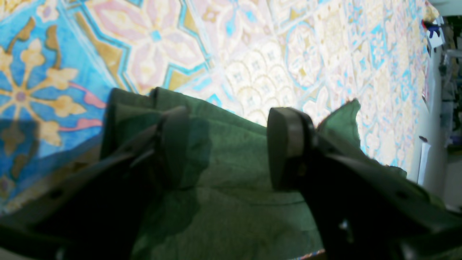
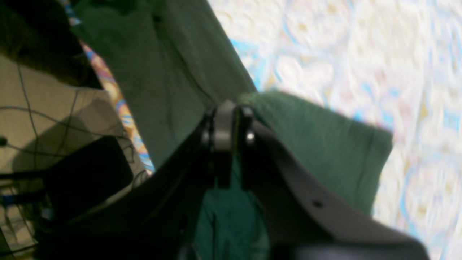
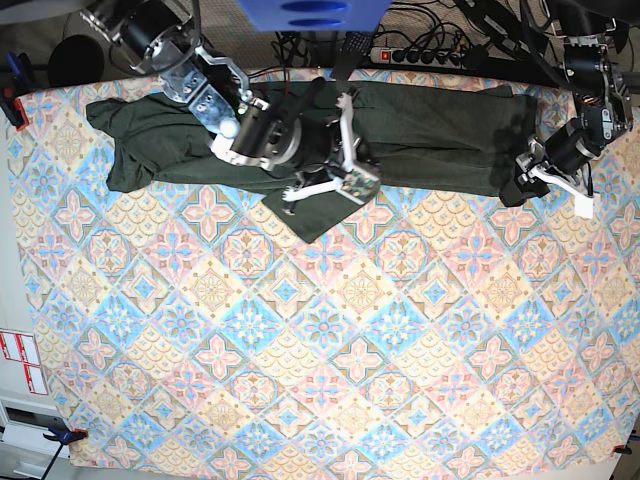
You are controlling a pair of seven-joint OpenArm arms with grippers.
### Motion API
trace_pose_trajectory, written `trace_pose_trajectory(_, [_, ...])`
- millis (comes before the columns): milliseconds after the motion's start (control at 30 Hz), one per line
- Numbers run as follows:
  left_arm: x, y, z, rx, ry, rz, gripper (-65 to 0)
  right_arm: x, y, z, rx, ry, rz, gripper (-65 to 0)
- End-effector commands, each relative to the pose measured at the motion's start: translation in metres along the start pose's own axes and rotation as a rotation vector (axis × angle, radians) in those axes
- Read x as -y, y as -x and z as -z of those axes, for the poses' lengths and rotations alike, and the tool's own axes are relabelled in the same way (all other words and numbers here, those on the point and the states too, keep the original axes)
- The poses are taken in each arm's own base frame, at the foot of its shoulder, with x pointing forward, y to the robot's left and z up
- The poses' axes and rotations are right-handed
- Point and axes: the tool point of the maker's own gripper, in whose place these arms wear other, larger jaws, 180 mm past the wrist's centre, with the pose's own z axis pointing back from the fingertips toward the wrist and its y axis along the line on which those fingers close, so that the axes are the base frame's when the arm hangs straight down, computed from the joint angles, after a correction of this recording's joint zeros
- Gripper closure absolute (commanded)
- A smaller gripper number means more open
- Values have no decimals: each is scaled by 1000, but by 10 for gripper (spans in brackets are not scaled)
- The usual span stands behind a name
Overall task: Fold the T-shirt properly
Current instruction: 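Drag the folded sleeve and lower body across toward the left gripper, then move the left gripper to the hem portion and grasp it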
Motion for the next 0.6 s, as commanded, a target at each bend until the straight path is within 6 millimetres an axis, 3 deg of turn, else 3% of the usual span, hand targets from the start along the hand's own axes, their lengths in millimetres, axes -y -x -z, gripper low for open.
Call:
trace_pose_trajectory(0, [4,-19,-5,58,16,17,-341,0,-14,-2,35,-6,-21,-26])
trace_pose_trajectory(267, [5,-21,-4,63,17,21,-341,1,-13,0,15,-8,-40,-28])
trace_pose_trajectory(367, [13,-19,6,48,22,49,-341,2,-13,0,12,-5,-40,-35])
trace_pose_trajectory(567, [18,-17,15,38,18,74,-341,28,-13,-8,23,64,5,-166])
